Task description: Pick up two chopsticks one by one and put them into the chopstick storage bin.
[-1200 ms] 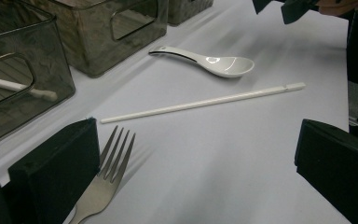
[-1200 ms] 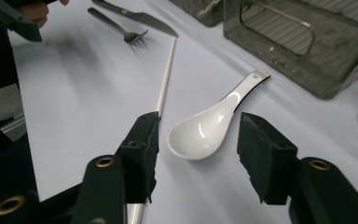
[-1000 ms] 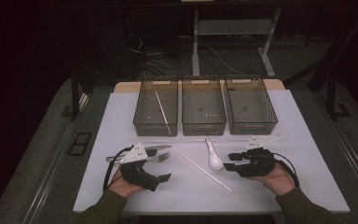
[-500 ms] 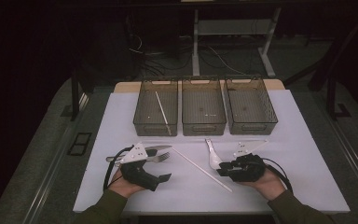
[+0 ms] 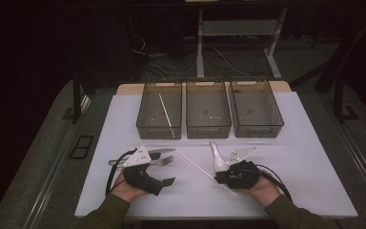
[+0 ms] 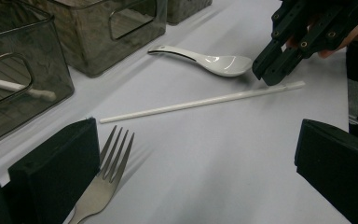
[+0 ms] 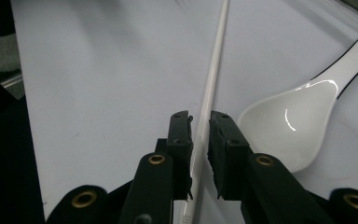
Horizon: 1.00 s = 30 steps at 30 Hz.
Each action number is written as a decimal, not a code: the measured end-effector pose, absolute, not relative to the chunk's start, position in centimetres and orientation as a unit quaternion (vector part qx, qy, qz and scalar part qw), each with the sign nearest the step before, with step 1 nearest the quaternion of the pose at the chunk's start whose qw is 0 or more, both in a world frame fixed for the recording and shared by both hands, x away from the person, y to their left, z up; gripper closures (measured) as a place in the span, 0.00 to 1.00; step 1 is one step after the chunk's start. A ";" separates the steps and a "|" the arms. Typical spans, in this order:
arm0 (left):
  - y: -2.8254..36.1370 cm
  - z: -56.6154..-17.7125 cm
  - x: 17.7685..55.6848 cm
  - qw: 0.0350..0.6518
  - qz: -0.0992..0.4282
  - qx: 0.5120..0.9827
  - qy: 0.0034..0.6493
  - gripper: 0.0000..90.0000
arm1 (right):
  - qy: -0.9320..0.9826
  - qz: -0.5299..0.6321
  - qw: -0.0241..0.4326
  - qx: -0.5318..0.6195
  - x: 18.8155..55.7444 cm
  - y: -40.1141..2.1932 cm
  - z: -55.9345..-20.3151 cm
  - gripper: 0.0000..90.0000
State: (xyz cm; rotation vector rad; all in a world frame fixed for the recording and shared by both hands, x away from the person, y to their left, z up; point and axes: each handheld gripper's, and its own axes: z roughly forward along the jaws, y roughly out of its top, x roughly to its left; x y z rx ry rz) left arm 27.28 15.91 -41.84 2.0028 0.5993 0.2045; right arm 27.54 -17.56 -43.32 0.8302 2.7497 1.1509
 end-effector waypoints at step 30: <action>16.0 -41.7 27.2 0.498 0.085 0.828 0.245 0.00 | 0.911 0.317 0.043 0.260 27.3 -16.9 -43.9 0.92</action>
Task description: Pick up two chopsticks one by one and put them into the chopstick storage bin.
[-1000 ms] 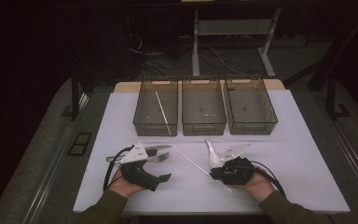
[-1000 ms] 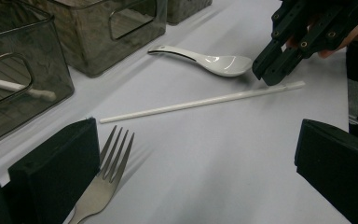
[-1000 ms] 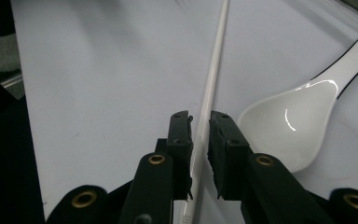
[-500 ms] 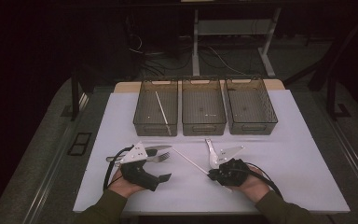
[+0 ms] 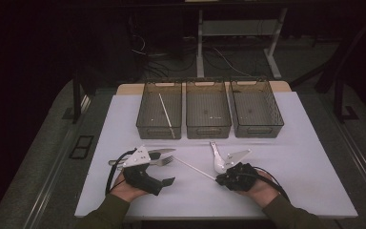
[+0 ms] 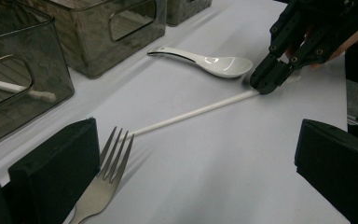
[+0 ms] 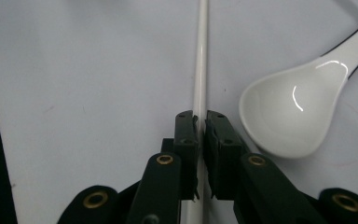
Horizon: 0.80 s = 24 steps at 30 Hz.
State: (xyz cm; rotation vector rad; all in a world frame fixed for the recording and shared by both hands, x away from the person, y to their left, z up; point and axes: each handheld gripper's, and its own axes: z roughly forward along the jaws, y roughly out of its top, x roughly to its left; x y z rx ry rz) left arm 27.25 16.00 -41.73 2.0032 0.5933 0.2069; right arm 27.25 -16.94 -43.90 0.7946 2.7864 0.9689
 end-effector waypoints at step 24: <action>16.0 -41.7 27.3 0.499 0.085 0.827 0.245 0.00 | 0.901 0.331 0.024 0.278 27.1 -18.9 -43.0 0.93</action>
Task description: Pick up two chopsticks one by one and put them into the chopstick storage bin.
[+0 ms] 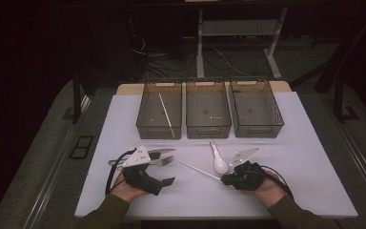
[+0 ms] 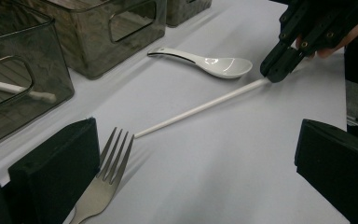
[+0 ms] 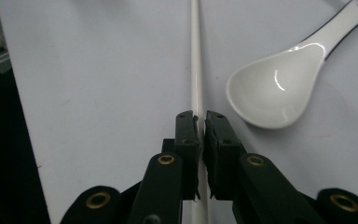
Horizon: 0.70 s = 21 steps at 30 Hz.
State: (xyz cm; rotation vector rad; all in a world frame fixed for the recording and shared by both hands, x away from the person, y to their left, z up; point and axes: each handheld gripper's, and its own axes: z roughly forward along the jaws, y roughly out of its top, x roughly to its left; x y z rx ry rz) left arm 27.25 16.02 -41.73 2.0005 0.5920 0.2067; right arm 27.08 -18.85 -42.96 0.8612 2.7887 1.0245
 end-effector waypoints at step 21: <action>16.0 -41.7 27.2 0.501 0.083 0.825 0.249 0.00 | 0.870 0.395 0.029 0.292 27.1 -21.6 -39.9 0.93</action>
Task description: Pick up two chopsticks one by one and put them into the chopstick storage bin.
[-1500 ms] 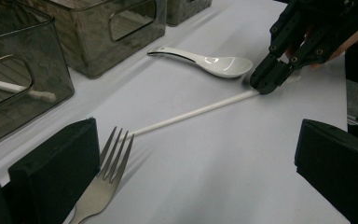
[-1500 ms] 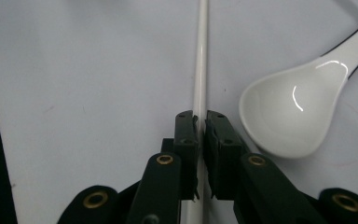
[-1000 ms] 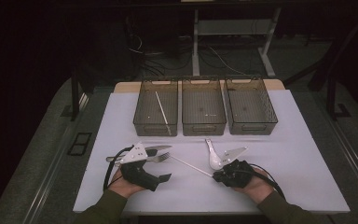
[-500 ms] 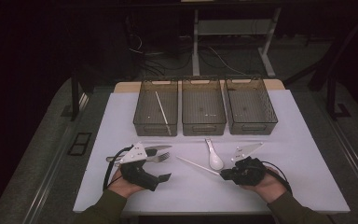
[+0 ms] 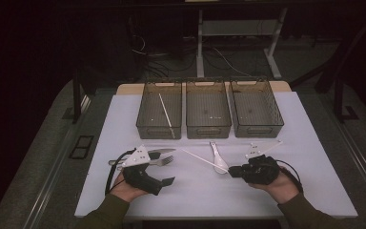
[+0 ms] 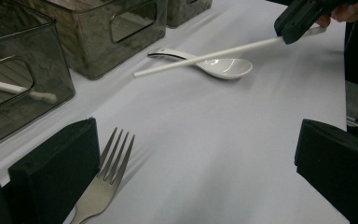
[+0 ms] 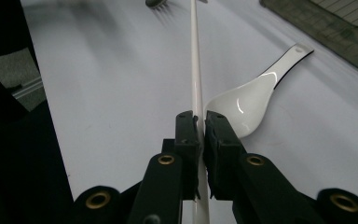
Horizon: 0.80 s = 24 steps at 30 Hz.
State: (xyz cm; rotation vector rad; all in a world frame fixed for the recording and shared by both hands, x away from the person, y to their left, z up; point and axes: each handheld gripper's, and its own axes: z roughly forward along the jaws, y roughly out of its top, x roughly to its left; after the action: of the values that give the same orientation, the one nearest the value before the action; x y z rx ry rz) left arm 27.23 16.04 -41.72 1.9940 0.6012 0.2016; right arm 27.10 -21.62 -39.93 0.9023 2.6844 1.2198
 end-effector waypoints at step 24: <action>16.3 -41.9 27.3 0.503 0.082 0.824 0.248 0.00 | 0.852 0.420 0.065 0.305 30.7 -20.0 -37.4 0.93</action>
State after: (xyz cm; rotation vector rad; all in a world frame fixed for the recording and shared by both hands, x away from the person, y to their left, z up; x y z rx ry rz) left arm 27.33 16.25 -41.89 1.9906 0.5997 0.1987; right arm 30.73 -20.04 -37.36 0.9219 2.5726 1.2667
